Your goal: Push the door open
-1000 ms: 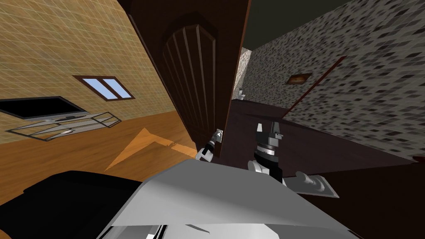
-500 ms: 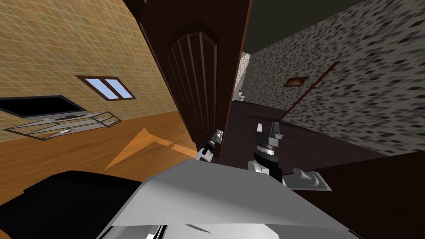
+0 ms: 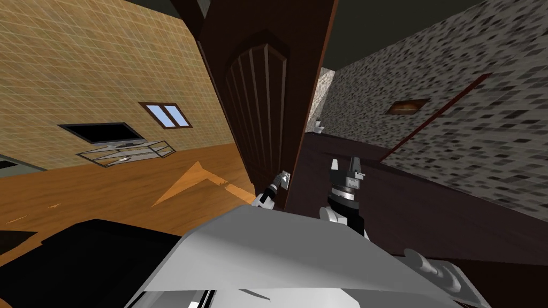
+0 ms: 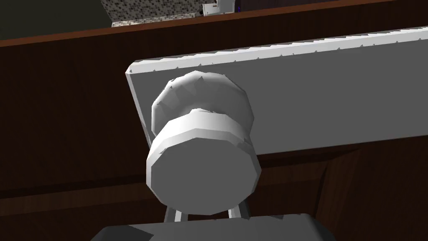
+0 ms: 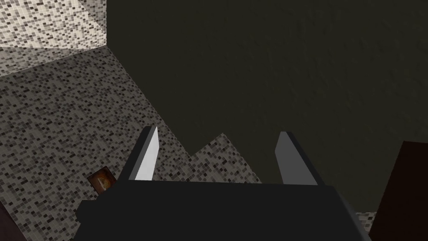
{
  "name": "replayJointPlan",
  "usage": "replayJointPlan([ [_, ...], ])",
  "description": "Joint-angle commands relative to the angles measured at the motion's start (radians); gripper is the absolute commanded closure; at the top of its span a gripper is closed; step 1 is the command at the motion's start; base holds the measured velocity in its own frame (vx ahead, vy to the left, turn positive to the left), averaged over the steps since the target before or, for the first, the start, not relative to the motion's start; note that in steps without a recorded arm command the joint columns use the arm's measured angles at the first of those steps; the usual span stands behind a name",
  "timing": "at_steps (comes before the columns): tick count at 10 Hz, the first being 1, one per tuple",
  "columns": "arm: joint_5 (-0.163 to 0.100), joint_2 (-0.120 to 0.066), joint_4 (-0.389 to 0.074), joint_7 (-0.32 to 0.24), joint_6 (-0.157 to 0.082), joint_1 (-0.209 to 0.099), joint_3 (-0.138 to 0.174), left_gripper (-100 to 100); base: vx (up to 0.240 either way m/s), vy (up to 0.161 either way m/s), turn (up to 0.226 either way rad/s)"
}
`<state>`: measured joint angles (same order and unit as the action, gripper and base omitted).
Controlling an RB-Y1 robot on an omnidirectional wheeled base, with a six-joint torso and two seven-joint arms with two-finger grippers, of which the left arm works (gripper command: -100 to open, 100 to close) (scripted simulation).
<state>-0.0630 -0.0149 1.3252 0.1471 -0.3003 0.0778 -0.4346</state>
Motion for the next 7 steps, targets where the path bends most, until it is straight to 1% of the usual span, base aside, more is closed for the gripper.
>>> replayJointPlan([
  [1,-0.011,-0.011,0.018,0.017,0.005,0.020,-0.027,100,0.209,-0.071,0.279],
  [2,-0.009,-0.025,0.031,0.007,0.007,0.025,-0.034,-100,-0.034,0.039,0.056],
  [3,-0.010,-0.027,0.035,0.007,0.008,0.028,-0.039,-100,-0.198,0.077,-0.066],
  [5,-0.012,-0.031,0.054,0.006,0.012,0.043,-0.060,-100,-0.200,0.113,-0.015],
  [7,-0.014,-0.024,0.073,0.005,0.016,0.060,-0.083,-100,-0.198,0.094,-0.010],
])
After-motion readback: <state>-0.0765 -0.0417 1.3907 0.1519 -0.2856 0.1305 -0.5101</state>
